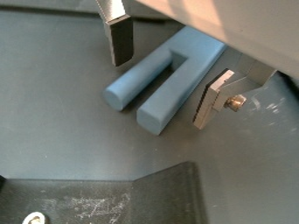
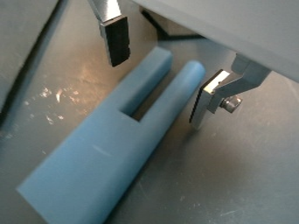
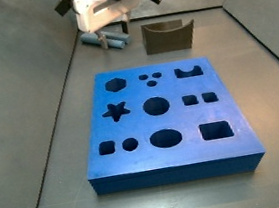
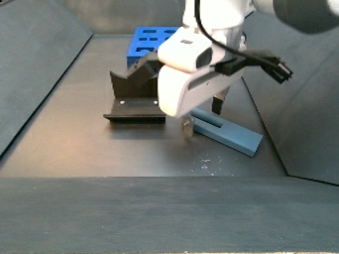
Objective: Pick up the square-circle object. Move up. Rotate the square-circle object. Place the square-circle object on the fixture. Regrasp the square-circle object. Move to above the board. Insert the square-circle object.
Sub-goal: Pick up the square-circle object.
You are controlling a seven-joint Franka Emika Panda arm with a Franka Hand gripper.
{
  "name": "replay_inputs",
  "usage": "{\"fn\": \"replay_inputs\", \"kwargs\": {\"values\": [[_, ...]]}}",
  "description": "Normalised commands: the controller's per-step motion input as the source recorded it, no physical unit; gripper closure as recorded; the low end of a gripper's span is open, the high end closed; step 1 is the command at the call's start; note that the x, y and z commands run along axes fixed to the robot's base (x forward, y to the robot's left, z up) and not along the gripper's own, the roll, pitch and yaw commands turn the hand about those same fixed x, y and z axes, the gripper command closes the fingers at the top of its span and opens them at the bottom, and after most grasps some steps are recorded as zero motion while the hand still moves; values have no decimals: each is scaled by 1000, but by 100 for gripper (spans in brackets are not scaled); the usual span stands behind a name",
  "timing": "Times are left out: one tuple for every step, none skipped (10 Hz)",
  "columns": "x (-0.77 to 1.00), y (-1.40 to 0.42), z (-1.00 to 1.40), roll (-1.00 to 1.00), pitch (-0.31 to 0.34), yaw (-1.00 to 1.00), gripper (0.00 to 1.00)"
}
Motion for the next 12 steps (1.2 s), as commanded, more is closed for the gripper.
{"fn": "replay_inputs", "kwargs": {"values": [[-11, 0, -320, -187, -101, 34, 0], [0, 0, -111, -144, -91, 34, 0], [0, 0, -83, -63, -83, 9, 0], [0, 0, 0, 0, -13, 0, 0], [0, 0, 0, 0, 0, 0, 100], [0, 0, 0, 0, 0, 0, 100], [0, 0, 0, 0, 0, 0, 100], [0, 0, 0, 0, 0, 0, 100], [0, 0, 0, 0, 0, 0, 100], [0, 0, 0, 0, 0, 0, 100], [0, 0, 0, 0, 0, 0, 100], [0, 0, 0, 0, 0, 0, 100]]}}
